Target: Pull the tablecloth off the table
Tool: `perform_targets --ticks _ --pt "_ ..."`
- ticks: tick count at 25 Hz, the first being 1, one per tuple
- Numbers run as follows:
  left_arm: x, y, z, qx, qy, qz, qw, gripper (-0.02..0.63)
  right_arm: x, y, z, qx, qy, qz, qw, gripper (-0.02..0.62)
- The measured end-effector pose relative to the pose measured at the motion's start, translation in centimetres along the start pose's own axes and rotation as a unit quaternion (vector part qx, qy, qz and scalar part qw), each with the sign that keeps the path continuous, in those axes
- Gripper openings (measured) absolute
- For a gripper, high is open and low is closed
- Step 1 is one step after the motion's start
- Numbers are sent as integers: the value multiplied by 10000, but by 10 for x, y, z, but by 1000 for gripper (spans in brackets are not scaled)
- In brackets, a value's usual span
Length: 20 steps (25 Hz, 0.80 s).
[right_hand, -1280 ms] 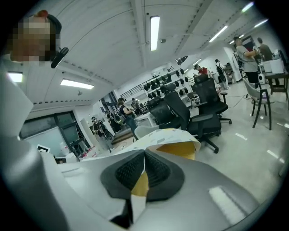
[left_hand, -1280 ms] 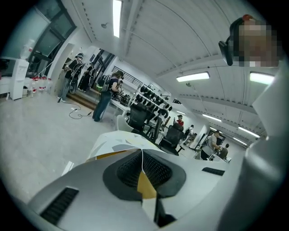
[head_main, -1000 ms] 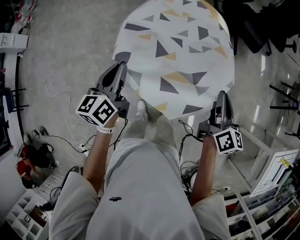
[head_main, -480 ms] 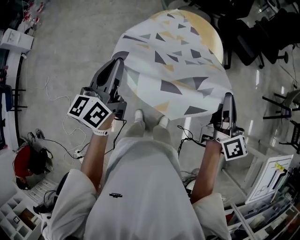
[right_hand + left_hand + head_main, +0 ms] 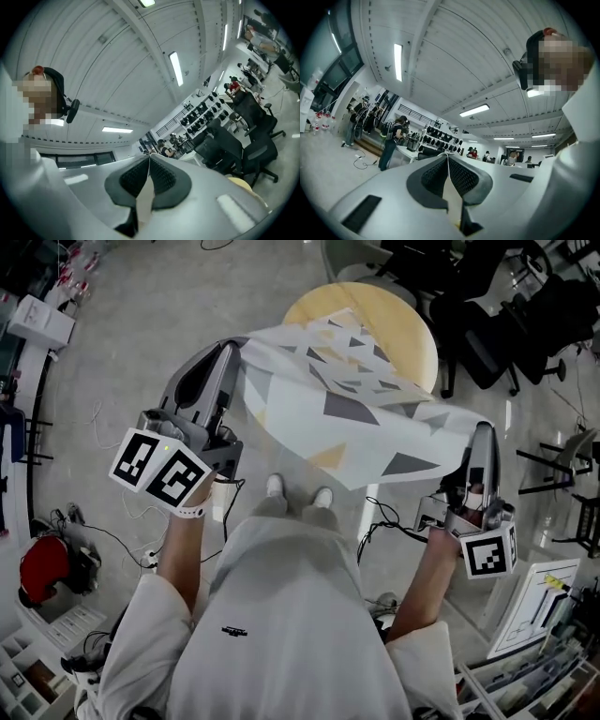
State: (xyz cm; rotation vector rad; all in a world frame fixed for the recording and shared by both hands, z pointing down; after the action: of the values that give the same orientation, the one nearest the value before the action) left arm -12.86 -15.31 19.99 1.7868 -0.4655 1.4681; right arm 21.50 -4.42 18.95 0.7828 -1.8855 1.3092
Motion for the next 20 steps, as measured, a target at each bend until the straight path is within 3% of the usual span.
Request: perform_targets --ticks 14,20 --pt "-85 -54 -41 167 -438 569 9973 8 -83 86 -10 -870 -871 -805 9891 14" --pt "-81 -52 -38 148 -258 685 9972 8 -81 87 -11 -599 -747 -884 9915 14"
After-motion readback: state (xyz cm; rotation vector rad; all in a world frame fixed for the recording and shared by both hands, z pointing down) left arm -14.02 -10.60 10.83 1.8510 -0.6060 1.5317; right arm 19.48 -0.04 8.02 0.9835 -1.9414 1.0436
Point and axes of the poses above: the fingertips, and each gripper's own axes: z forward along the fingers, y to its left, x out of its underside, the point moved 3 cm from there along -z, backward along the fingers, and after that the axes turned 2 degrees about y, right-handed, at the moved point
